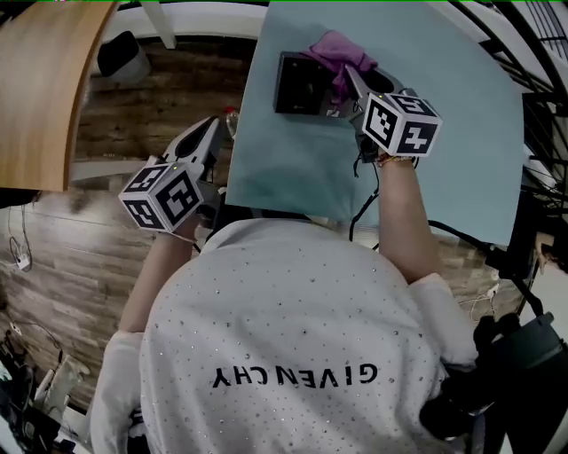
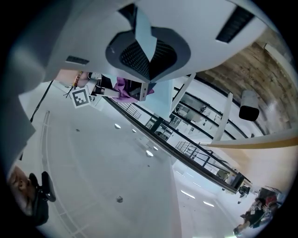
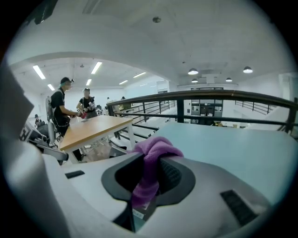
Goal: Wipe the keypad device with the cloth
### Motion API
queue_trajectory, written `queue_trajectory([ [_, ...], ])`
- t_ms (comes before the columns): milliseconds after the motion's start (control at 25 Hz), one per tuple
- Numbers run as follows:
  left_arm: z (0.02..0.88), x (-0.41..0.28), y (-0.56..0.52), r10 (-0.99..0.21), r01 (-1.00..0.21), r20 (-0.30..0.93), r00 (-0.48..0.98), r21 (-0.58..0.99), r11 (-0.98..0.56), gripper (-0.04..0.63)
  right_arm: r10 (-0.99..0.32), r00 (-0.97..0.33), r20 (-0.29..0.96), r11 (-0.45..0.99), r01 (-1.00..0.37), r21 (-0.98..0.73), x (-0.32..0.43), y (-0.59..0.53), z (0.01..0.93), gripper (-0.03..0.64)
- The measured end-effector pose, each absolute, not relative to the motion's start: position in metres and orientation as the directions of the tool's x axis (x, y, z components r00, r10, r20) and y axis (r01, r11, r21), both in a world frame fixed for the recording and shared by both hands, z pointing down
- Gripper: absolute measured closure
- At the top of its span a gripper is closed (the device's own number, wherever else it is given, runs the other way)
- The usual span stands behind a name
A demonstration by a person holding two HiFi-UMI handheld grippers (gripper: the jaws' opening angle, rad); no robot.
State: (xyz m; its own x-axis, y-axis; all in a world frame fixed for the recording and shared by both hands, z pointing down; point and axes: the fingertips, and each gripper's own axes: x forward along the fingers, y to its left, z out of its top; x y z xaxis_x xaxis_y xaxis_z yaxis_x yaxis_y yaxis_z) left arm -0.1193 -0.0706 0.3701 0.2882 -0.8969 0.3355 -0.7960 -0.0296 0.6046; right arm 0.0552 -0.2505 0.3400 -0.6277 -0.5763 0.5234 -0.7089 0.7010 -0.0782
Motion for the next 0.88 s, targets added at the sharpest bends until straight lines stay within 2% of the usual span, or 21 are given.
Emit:
queue_trajectory([
  [240,0.342,-0.063,-0.07,-0.924,-0.804,0.311,0.221,0.594,0.007,0.594,-0.529,-0.672,0.518,0.694,-0.694,-0.19,0.112,-0.249,0.346,0.545],
  [400,0.337,-0.055,-0.065,-0.941,-0.806,0.304,0.151,0.589,0.062,0.594,-0.482,-0.742,0.465,0.709,-0.642,-0.291,0.118,-0.242,0.354,0.545],
  [560,0.327,-0.025,-0.062,-0.937,-0.815,0.314,0.152,0.577,0.061,0.594,-0.455,-0.784,0.422,0.738,-0.597,-0.313,0.135,-0.237,0.346,0.545],
  [640,0.321,-0.014,-0.061,-0.936,-0.825,0.316,0.153,0.563,0.055,0.594,-0.441,-0.841,0.313,0.787,-0.53,-0.316,0.136,-0.236,0.318,0.546],
  [760,0.311,-0.008,-0.061,-0.942,-0.839,0.306,0.137,0.541,0.054,0.594,-0.37,-0.927,0.058,0.879,-0.37,-0.302,0.131,-0.229,0.258,0.546],
  [880,0.298,-0.002,-0.059,-0.954,-0.844,0.283,0.103,0.532,0.066,0.594,-0.362,-0.93,-0.057,0.879,-0.32,-0.353,0.139,-0.234,0.229,0.546],
])
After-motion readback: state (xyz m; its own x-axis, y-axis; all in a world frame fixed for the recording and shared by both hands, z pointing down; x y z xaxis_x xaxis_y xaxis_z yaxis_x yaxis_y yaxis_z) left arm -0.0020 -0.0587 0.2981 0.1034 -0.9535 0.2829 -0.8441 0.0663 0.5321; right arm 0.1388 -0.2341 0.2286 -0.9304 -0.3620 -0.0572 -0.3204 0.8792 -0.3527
